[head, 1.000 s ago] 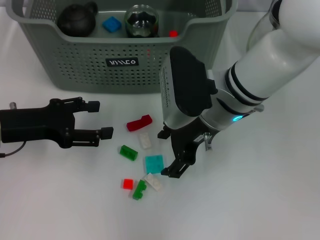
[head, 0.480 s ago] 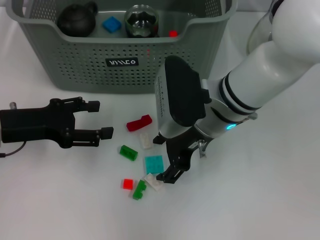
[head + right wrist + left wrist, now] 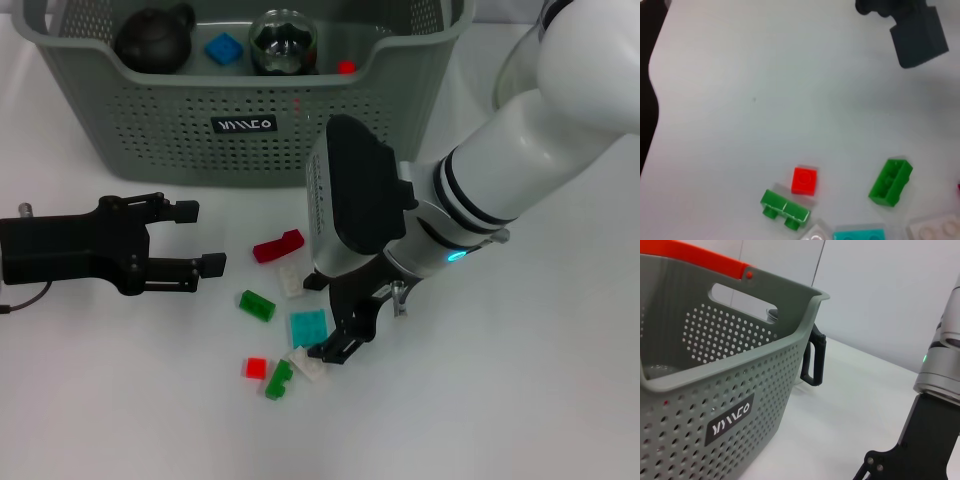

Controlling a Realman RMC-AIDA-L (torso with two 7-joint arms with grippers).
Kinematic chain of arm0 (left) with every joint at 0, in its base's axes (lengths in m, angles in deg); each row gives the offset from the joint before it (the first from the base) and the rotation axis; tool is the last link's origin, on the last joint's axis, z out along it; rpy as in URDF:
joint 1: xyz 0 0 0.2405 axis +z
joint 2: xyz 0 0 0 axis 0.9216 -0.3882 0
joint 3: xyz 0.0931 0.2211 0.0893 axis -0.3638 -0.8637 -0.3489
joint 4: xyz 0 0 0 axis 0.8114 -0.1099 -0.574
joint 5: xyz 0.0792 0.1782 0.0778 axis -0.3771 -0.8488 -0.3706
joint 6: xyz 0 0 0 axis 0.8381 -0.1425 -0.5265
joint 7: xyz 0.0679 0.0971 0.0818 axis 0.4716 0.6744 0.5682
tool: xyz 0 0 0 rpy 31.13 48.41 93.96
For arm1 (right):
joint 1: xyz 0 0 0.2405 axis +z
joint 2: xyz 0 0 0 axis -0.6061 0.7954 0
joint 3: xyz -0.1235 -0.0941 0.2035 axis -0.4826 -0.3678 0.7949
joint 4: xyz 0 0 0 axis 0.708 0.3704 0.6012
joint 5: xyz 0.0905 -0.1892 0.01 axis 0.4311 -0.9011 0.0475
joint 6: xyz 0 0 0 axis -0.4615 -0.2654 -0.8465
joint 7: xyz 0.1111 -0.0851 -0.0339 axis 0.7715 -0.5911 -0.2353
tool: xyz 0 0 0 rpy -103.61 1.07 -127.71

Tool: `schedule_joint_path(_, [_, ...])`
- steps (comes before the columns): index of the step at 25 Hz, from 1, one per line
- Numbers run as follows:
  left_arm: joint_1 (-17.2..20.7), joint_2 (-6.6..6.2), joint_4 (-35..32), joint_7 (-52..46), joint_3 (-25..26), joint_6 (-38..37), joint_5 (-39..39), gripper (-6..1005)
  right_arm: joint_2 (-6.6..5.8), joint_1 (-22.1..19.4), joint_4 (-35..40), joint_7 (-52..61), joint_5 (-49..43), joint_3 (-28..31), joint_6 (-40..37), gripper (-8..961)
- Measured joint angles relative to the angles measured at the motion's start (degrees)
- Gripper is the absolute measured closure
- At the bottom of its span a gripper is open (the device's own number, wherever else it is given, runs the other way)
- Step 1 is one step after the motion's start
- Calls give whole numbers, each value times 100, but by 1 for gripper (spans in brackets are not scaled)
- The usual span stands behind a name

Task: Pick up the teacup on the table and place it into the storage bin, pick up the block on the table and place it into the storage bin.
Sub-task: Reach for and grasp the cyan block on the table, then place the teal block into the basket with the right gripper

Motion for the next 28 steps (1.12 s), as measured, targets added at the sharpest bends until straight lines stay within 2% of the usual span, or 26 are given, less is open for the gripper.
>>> schedule_joint_path(3, [-2,4,0,0,0,-1,0,129,-7,-1,-10,0,3,0,7,9])
schedule_joint_path(7, [-2,6,0,0,0,-2,0,129,3,2,-72,-16,3,-1,48,121])
schedule_joint_path(11, [-9,14,0,0,0,-3,0,129,8,-8,-72,-33,13,-17,65,323])
schedule_joint_path(16, [-11,18,0,0,0,-3,0,129,8,-16,-72,-43,142,-125,94,315])
schedule_joint_path(24, [7,17,0,0,-1,-3,0,129,5,-19,-49,7,163,-257,165,411])
schedule_joint_path(28, [21,17,0,0,4,-3,0,129,-39,-80,125,51,149,-232,147,466])
